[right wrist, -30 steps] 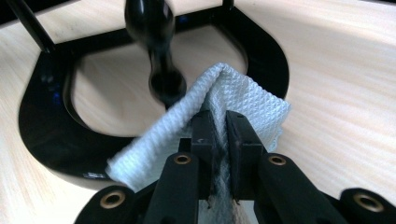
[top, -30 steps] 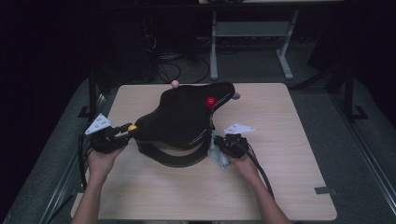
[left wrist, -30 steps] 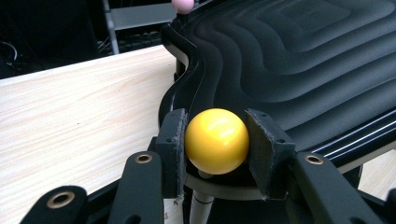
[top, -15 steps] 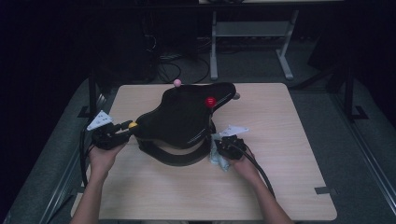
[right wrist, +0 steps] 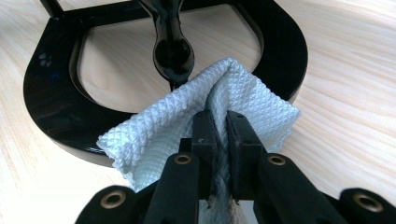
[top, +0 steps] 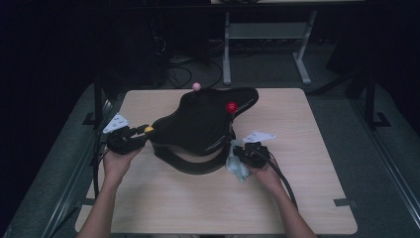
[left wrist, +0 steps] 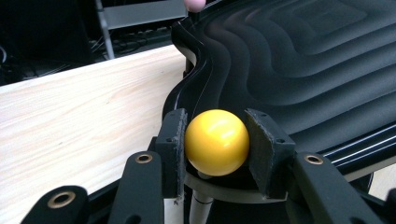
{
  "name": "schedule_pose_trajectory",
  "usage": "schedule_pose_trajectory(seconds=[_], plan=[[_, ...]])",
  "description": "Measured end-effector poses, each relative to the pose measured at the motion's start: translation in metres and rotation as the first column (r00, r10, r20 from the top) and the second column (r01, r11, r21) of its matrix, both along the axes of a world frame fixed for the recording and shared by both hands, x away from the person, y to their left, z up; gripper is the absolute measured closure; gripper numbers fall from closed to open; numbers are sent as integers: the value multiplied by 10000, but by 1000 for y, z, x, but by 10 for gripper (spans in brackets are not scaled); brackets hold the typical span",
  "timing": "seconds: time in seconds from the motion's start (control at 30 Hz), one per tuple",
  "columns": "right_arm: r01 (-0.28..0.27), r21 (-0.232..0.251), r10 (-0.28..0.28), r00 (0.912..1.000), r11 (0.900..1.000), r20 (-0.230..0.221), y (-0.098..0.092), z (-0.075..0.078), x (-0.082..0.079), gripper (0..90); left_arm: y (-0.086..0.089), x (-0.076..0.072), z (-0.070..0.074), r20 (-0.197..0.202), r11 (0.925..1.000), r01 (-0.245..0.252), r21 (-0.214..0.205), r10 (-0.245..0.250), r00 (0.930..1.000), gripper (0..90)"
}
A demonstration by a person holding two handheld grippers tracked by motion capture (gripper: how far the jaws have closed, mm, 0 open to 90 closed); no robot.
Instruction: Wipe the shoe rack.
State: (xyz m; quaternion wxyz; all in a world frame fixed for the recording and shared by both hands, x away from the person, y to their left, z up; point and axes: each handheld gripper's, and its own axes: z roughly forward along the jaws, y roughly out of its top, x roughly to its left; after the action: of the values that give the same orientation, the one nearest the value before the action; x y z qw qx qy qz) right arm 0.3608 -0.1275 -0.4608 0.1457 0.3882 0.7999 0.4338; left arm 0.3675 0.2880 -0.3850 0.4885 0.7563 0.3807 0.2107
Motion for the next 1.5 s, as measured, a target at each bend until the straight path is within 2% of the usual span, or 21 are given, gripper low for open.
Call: schedule_pose_trajectory(seconds=[0.43, 0.57, 0.67, 0.8, 0.9, 0.97, 1.13, 1.2, 1.33, 1.5], plan=[[723, 72, -722, 9973, 9974, -102, -44, 0, -1, 821, -45, 27, 2, -138, 9974, 682, 247, -679, 9976, 601], [1055, 172, -1053, 9944, 9943, -131, -55, -2, 1, 821, -46, 27, 4, -203, 9965, 777, 316, -771, 9968, 594], [1169, 302, -1169, 9931, 9927, -16, -59, 1, 3, 820, -42, 22, 4, -79, 9968, 727, 339, -724, 9973, 587], [983, 469, -994, 9948, 9940, 217, -57, 5, 3, 819, -36, 14, 4, -48, 9977, 613, 282, -612, 9981, 587], [786, 442, -794, 9967, 9959, 171, -53, 4, 3, 819, -33, 11, 4, -84, 9977, 618, 262, -616, 9981, 626], [657, 465, -664, 9977, 9968, 143, -50, 2, 2, 820, -34, 11, 5, -40, 9971, 623, 435, -622, 9981, 644], [569, 404, -575, 9982, 9976, 152, -47, 3, 0, 819, -35, 18, 9, 16, 9979, 365, 538, -367, 9993, 720], [541, 339, -547, 9983, 9980, 183, -45, 4, -2, 819, -35, 23, 9, -8, 9982, 318, 514, -318, 9995, 699], [509, 380, -518, 9984, 9980, 230, -42, 4, -4, 820, -34, 31, 10, -132, 9979, 293, 585, -286, 9995, 718], [488, 569, -498, 9986, 9972, 172, -35, 3, -6, 822, -28, 24, 10, -75, 9980, 360, 524, -357, 9993, 708]])
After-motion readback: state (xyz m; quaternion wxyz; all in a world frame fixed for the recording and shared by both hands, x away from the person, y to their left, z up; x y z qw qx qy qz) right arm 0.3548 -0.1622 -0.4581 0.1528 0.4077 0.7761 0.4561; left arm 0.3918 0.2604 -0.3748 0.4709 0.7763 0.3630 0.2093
